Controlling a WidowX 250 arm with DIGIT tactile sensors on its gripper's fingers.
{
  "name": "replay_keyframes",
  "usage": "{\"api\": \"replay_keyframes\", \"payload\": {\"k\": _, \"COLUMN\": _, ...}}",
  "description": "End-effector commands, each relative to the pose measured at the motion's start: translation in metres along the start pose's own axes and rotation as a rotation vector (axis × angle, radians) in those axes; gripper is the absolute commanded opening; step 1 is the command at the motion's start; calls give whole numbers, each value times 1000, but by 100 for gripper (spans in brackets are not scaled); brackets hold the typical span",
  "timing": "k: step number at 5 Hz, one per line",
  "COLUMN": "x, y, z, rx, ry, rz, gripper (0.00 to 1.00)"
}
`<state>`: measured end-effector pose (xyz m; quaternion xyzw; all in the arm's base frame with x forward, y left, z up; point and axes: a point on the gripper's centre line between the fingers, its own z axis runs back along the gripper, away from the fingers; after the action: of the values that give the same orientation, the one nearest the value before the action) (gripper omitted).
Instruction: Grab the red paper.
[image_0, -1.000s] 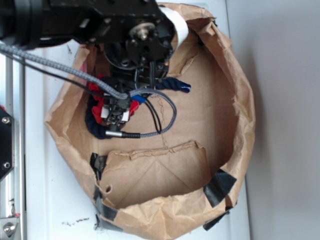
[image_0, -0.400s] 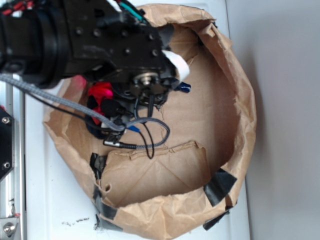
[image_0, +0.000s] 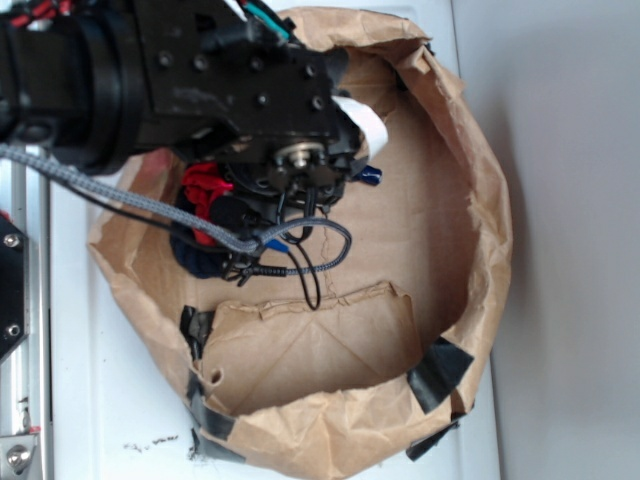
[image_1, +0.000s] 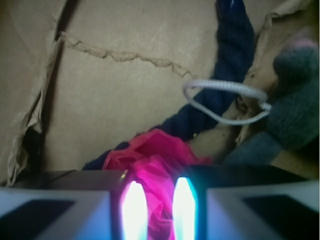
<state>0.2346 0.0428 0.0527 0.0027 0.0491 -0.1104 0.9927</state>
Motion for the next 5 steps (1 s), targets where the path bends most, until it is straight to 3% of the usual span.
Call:
{"api": "replay_keyframes", "payload": {"k": 1, "x": -10, "y": 2, "z": 18, "rx": 9, "ry": -116, "rz": -8, "gripper": 0}}
{"api": "replay_keyframes", "payload": {"k": 2, "x": -36, "y": 7, "z": 27, "rx": -19, "ry": -231, "rz": -10, "gripper": 0}}
{"api": "replay_keyframes", "payload": {"k": 3, "x": -55, "y": 10, "z": 30, "rx": -26, "ry": -292, "rz": -15, "gripper": 0}}
{"api": "replay_keyframes", "payload": {"k": 4, "x": -47, "y": -13, "z": 59, "rx": 22, "ry": -362, "rz": -88, "gripper": 0}}
{"api": "replay_keyframes", "payload": {"k": 5, "x": -44, "y": -12, "z": 60, "rx": 8, "ry": -363, "rz": -106, "gripper": 0}}
